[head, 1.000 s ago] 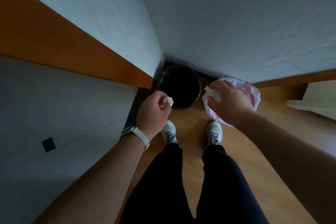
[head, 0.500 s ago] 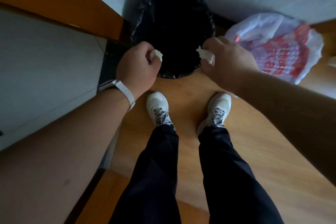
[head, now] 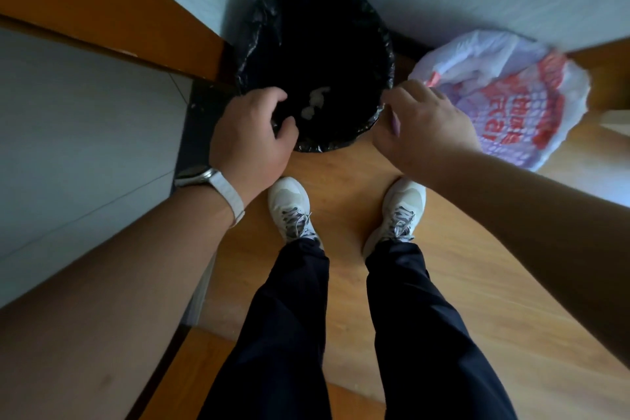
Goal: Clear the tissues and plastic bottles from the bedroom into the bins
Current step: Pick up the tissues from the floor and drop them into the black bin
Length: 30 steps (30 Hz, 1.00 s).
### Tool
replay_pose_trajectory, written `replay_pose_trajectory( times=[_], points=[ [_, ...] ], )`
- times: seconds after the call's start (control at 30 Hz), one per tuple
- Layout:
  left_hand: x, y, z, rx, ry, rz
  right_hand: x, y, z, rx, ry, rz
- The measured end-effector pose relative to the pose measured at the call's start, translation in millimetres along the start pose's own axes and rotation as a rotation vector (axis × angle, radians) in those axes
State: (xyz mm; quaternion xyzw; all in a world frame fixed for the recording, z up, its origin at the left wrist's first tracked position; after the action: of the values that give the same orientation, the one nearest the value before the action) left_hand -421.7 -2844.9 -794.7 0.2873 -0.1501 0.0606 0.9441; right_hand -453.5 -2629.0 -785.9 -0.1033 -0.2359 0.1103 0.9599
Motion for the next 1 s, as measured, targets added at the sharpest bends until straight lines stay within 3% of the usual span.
replay_pose_trajectory(
  times=[0.33, 0.77, 1.0],
  points=[
    [7, 109, 139, -0.146, -0.014, -0.189, 50, -42, 171, 0.015, 0.055, 0.014],
    [90, 238, 318, -0.358, 0.014, -0.558, 174, -98, 371, 0.118, 0.274, 0.045],
    [120, 310, 375, -0.374, 0.072, -0.698, 251, -94, 455, 0.177, 0.427, -0.052]
  ],
)
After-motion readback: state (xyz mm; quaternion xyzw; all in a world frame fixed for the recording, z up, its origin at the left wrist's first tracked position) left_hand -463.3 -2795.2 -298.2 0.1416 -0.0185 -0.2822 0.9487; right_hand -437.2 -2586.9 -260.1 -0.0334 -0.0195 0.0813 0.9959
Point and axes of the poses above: each hand's wrist, its own x-axis away from the middle knuckle, its own z-axis out of the back of the hand, y = z × x, the point moved 6 cm from there along -x, towards the middle knuckle, and after that the axes turned 2 degrees about x, right-handed, at the moved point
